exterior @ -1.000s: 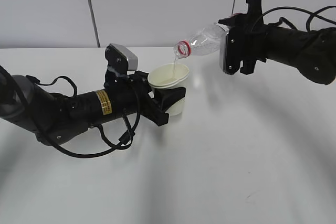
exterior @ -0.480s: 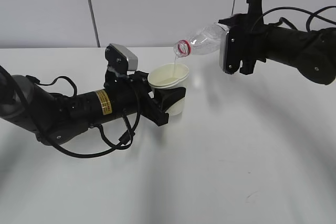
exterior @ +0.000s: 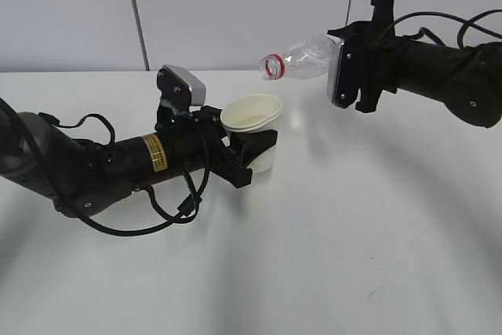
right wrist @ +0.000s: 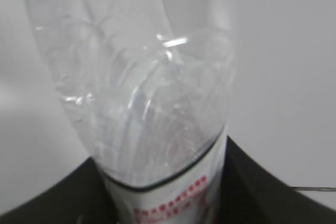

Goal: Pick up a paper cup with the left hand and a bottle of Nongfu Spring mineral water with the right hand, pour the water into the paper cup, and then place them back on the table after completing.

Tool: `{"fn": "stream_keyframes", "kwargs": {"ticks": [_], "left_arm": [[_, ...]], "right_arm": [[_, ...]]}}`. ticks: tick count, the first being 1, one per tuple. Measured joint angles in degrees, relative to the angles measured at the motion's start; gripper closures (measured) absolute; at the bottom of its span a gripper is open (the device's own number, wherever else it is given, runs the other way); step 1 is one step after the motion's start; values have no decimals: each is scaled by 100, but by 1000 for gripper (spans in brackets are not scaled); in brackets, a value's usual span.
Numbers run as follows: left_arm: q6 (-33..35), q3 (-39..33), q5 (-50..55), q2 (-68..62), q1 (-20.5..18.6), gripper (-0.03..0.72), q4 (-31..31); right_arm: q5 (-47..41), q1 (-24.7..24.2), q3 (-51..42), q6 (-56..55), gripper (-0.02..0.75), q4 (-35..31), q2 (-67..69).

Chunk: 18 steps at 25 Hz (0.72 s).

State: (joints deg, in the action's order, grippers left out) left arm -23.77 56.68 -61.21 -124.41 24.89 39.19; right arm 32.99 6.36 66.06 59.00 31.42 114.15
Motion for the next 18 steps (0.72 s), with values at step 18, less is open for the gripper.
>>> {"fn": "stream_keyframes", "kwargs": {"ticks": [18], "left_arm": [[0,0,5,0,0,308,-25]], "right_arm": [[-258,0,0,-2594,400,-19,0]]}}
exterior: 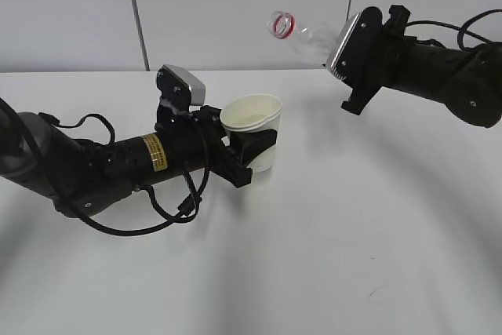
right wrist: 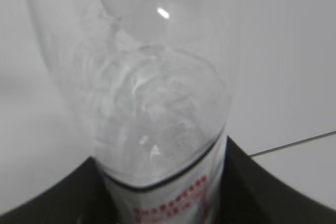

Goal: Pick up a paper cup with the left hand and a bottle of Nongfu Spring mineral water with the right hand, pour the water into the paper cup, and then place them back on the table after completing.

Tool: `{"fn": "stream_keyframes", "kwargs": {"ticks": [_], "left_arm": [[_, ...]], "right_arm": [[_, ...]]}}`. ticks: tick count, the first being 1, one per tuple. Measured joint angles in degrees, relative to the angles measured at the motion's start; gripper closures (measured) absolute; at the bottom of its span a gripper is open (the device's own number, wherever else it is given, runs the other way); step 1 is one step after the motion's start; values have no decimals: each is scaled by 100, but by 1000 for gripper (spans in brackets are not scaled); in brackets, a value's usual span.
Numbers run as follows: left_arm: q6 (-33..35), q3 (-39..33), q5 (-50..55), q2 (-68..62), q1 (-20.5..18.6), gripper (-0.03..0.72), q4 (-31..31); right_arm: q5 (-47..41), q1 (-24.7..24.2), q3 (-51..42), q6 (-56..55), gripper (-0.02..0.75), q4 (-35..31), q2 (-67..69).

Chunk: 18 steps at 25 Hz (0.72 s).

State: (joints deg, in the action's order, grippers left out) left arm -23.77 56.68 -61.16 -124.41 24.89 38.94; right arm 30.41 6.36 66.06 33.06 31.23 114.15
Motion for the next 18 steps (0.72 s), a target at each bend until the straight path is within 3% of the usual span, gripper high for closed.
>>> {"fn": "stream_keyframes", "kwargs": {"ticks": [11,18], "left_arm": [[0,0,6,0,-19,308,-21],[0,0,136,0,-311,309,-44]], "right_arm": [[0,0,0,-2579,400,-13,0],[0,0,0,-3498,400,-26,0]]}}
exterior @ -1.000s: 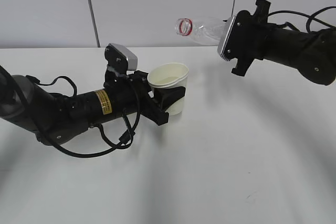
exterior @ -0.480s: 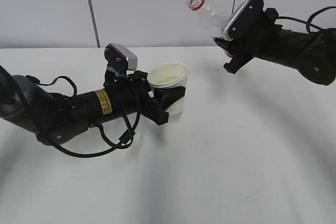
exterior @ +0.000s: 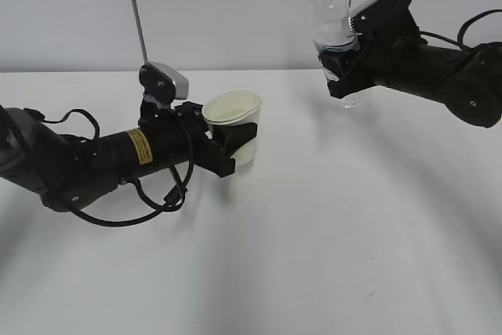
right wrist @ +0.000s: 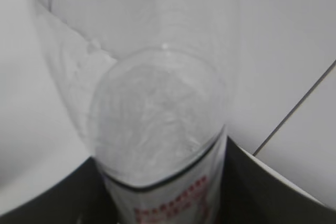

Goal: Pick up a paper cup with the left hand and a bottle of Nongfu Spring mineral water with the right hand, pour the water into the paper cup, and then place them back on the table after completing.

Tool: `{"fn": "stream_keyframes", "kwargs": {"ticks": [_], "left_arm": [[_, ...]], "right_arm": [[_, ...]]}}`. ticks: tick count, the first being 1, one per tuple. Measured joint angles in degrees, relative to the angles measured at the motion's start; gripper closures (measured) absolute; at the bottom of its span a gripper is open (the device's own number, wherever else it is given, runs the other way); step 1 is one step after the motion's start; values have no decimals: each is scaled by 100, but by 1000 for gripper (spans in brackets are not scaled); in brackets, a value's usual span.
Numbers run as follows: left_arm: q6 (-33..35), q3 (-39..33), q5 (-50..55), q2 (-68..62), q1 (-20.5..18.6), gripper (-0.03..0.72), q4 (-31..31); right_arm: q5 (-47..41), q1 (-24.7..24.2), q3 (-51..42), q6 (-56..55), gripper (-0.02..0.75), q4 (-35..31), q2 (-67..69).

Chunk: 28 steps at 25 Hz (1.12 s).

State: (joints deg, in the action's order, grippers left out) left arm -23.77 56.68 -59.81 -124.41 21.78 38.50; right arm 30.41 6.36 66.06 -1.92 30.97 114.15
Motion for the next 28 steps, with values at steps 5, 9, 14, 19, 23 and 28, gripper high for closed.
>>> {"fn": "stream_keyframes", "kwargs": {"ticks": [5,9,14,19,23,28], "left_arm": [[0,0,196,0,-276,309,-20],[0,0,209,0,-535,309,-20],[0,0,222,0,-854,309,-220],[282,0,246,0,-1050,309,-483],[608,0,257,0,-1112,309,-848],[816,0,264,-61,-1113,309,-1240]], "right_arm": [[0,0,0,-240,401,0,0],[0,0,0,-488,401,0,0],[0,0,0,-700,401,0,0],[0,0,0,-719,401,0,0],[0,0,0,-816,401,0,0],[0,0,0,-1007,401,0,0]]}}
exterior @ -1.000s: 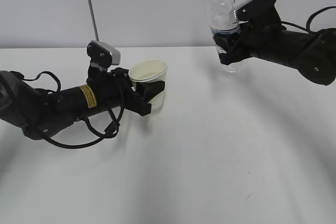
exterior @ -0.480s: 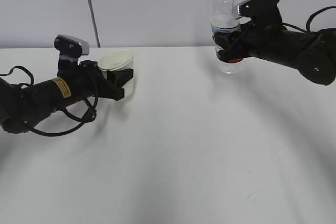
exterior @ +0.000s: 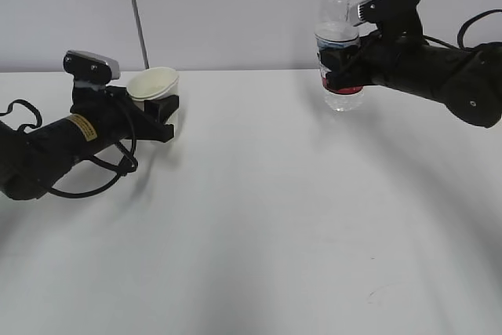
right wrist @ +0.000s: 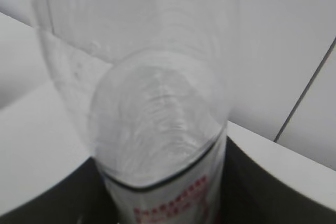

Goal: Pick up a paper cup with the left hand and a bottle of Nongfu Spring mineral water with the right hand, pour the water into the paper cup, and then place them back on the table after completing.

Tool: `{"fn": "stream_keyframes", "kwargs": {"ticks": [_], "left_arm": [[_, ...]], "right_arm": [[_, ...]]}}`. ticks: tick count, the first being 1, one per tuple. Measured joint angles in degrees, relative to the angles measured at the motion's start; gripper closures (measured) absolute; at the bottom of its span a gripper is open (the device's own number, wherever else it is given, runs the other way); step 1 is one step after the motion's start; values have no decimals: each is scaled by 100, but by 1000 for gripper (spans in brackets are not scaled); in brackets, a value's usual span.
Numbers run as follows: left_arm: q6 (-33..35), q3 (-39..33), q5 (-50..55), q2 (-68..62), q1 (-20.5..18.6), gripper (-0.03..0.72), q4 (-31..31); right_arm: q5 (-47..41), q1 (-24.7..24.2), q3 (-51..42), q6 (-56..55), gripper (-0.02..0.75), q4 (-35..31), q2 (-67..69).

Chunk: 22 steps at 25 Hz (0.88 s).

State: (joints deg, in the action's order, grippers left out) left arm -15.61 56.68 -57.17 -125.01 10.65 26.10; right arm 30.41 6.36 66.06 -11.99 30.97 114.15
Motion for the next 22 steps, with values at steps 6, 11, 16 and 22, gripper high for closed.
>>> {"fn": "stream_keyframes", "kwargs": {"ticks": [6,11,16,22], "left_arm": [[285,0,30,-161,-6,309,-348],[372,0,15,-356,-11,309,-569],[390,5,-241,-475,-11,309,-669],[394,5,-282,-499,-11,309,-704]], "right_arm": [[0,0,0,-135,401,0,0],[0,0,0,-186,402,0,0],[0,0,0,-185,402,0,0],[10,0,0,-185,402,0,0]]}}
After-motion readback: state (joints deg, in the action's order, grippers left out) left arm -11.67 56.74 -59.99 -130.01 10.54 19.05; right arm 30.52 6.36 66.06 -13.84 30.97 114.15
